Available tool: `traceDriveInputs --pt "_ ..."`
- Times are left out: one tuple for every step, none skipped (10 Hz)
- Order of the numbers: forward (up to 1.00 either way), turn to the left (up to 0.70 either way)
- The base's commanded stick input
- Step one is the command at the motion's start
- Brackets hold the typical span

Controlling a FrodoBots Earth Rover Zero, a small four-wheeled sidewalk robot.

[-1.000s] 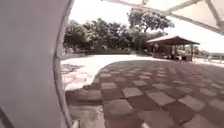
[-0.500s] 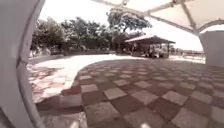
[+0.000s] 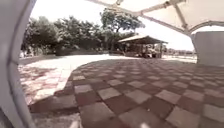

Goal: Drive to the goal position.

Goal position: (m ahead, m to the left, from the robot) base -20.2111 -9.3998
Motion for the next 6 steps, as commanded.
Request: traceDriveInputs --pt "0.0 -0.23" --pt "0.0 0.08" --pt "0.0 0.0" --pt "0.0 0.0" --pt "0.61 0.0" --pt "0.7 0.0"
